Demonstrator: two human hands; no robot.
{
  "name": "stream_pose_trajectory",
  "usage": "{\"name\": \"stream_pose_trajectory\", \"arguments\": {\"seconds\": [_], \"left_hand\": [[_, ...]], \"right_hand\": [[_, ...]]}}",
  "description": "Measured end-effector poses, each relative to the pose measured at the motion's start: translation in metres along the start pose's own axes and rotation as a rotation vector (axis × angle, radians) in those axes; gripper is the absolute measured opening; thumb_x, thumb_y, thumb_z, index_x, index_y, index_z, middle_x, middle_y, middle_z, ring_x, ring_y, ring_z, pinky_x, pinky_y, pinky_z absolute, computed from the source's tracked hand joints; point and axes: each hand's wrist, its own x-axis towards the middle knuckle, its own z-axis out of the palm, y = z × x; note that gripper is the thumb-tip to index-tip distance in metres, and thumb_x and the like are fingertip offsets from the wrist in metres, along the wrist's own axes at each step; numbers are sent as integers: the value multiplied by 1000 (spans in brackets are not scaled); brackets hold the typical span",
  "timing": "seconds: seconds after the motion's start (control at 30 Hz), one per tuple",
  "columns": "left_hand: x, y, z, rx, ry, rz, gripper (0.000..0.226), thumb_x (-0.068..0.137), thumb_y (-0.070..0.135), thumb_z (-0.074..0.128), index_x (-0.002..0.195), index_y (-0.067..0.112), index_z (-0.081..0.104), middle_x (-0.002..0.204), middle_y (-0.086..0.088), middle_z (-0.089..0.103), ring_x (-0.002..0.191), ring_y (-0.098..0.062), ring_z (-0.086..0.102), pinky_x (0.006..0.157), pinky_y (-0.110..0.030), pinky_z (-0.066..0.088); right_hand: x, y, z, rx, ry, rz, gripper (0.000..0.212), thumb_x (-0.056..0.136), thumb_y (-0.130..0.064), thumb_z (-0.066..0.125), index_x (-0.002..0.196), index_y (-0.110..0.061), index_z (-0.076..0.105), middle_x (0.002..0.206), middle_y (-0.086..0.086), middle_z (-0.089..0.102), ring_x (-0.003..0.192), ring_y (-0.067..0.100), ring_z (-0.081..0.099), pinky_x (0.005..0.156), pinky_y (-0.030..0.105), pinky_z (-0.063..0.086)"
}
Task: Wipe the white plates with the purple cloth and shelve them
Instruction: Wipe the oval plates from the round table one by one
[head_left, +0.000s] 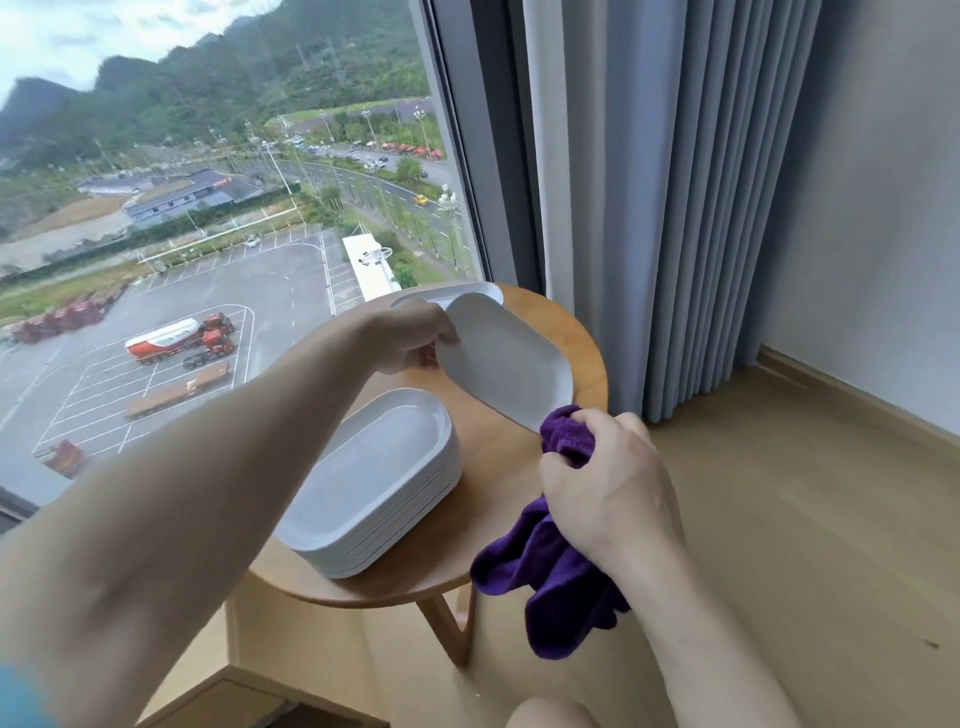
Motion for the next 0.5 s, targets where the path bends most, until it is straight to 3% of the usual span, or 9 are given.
{"name": "stream_pose_trajectory", "arguments": {"seconds": [0.07,0.13,0.23,0.4,0.5], "left_hand": [[-22,0,-5,-67,-5,52,16,94,-8,50,106,1,56,100,-17,54,88,-31,56,77,-43,53],[-49,-5,-15,-162,-11,81,22,93,-10,47,110,0,57,104,-18,55,89,-32,59,81,-45,55],[-102,-22,-31,-401,-19,79,30,92,-13,42,114,0,58,103,-18,62,80,-33,71,70,-43,63],[-200,-80,-56,-696,19,79,55,85,-17,32,129,5,56,113,-18,67,106,-38,71,70,-47,64],[-251,-123,-66,-836,92,26,61,83,-18,27,131,4,56,112,-14,75,100,-32,75,67,-44,64]], "right_hand": [[-3,-4,2,1,-7,-7,18,92,-33,55,109,-31,59,101,-10,46,76,6,54,59,24,41],[-8,-10,3,15,-19,-22,15,91,-32,54,105,-30,60,101,-9,47,76,10,56,63,29,47],[-19,-22,5,18,-25,-82,19,91,-31,54,109,-30,60,103,-10,47,77,12,58,67,32,48],[-37,-44,16,4,-100,-215,38,94,-30,56,132,-29,54,108,-9,45,77,7,55,60,24,44],[-54,-56,27,13,-211,-285,49,93,-30,57,141,-30,50,110,-11,46,80,9,58,61,23,47]]}}
